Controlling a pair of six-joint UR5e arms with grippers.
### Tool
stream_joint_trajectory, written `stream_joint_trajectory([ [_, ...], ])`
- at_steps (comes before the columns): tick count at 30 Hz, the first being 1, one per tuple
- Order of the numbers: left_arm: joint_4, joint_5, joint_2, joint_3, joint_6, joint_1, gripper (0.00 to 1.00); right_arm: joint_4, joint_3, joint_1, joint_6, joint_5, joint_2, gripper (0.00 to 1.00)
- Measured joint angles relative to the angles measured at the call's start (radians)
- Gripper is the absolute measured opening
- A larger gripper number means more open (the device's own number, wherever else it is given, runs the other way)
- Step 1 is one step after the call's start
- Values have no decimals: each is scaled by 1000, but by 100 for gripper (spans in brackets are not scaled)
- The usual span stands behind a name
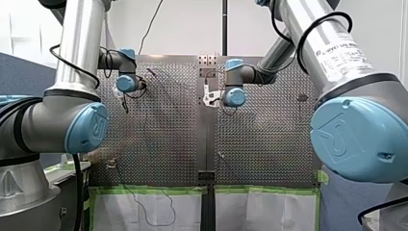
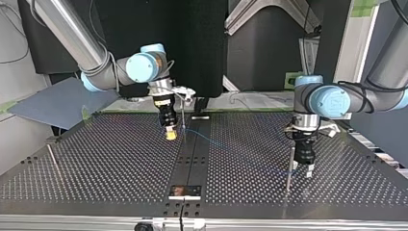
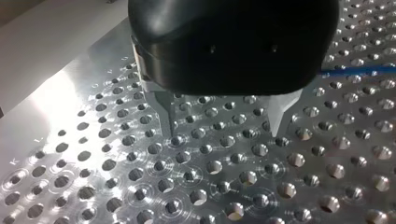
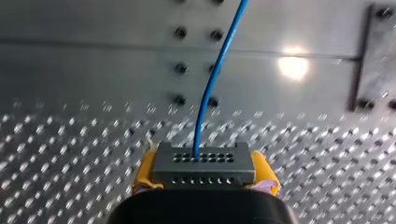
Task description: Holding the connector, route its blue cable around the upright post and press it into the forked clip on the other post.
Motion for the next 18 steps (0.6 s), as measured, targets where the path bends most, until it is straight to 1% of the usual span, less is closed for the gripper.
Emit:
stream_joint_trajectory([
  [5,-9,-1,0,0,5,-3,100,-45,45,-15,-3,23,8,0],
  [9,-14,-5,0,0,7,-5,100,-83,83,-23,-13,37,20,0],
  [13,-20,-7,0,-1,8,-6,100,-116,117,-26,-20,56,29,0],
  [18,-23,-14,0,-1,9,-7,100,-160,160,-27,-16,84,50,0],
])
